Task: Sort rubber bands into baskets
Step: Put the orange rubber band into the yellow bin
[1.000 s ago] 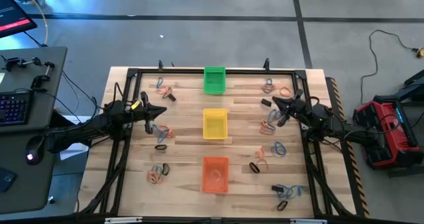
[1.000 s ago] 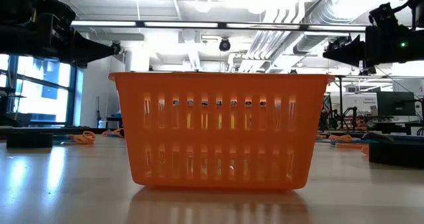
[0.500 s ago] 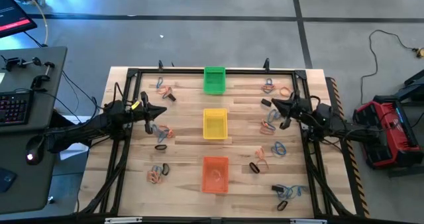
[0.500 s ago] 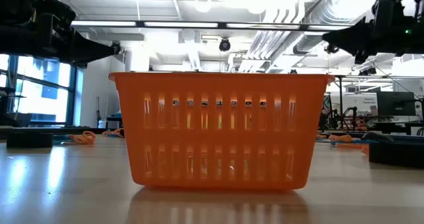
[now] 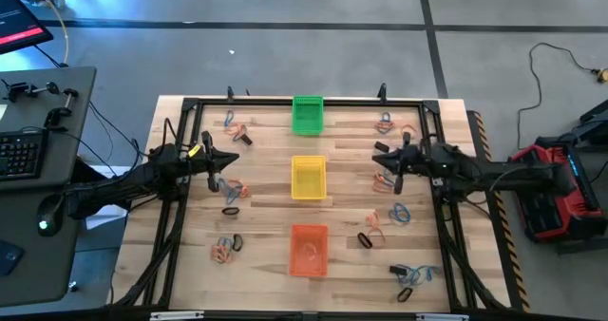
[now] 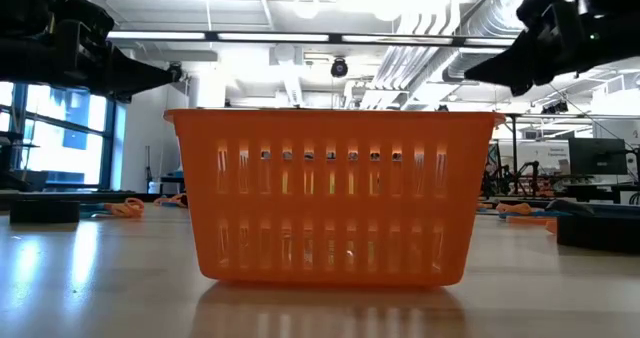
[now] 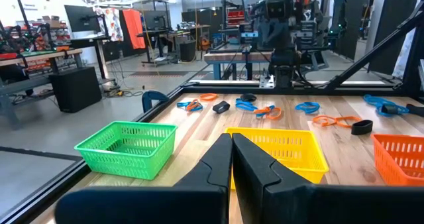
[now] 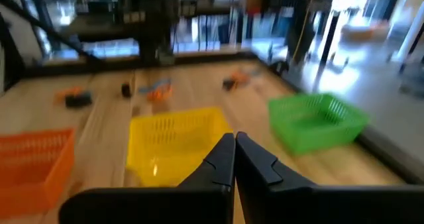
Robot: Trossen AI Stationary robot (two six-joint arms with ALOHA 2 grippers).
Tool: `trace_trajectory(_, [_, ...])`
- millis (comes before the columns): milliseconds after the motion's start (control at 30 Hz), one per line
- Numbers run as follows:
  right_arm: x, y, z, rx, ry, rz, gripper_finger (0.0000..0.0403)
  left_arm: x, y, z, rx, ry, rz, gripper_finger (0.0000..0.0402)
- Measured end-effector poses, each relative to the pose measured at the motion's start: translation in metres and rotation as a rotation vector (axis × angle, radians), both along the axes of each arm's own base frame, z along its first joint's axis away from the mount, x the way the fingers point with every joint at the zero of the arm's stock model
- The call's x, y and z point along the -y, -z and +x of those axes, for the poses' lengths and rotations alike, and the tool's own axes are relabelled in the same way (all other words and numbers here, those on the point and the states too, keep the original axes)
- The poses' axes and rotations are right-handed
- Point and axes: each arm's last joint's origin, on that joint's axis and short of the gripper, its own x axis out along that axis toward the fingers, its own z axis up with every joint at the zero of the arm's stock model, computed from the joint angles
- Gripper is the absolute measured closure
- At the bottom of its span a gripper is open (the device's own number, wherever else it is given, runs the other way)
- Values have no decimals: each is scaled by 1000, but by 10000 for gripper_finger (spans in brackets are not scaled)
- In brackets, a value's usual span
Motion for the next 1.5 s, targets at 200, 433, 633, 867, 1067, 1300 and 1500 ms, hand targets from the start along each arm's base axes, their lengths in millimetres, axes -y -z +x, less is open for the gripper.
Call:
trace_trajectory(200, [-3, -10, 19, -141, -14, 72, 402, 0, 0, 0, 0, -1, 0, 398])
trace_trajectory(433, [-8, -10, 40, -309, -20, 149, 395, 0, 0, 0, 0, -1, 0, 398])
trace_trajectory(633, [-16, -1, 57, -448, -61, 160, 335, 0, 0, 0, 0, 0, 0, 398])
trace_trajectory(867, [-29, 11, 67, -565, -121, 307, 285, 0, 0, 0, 0, 0, 0, 398])
trace_trajectory(1067, [-50, 11, 76, -709, -113, 375, 283, 0, 0, 0, 0, -1, 0, 398])
trace_trajectory(1300, [-74, 5, 88, -935, -138, 328, 282, 0, 0, 0, -1, 0, 0, 398])
trace_trajectory(1500, [-88, 20, 97, -1127, -152, 254, 282, 0, 0, 0, -1, 0, 0, 398])
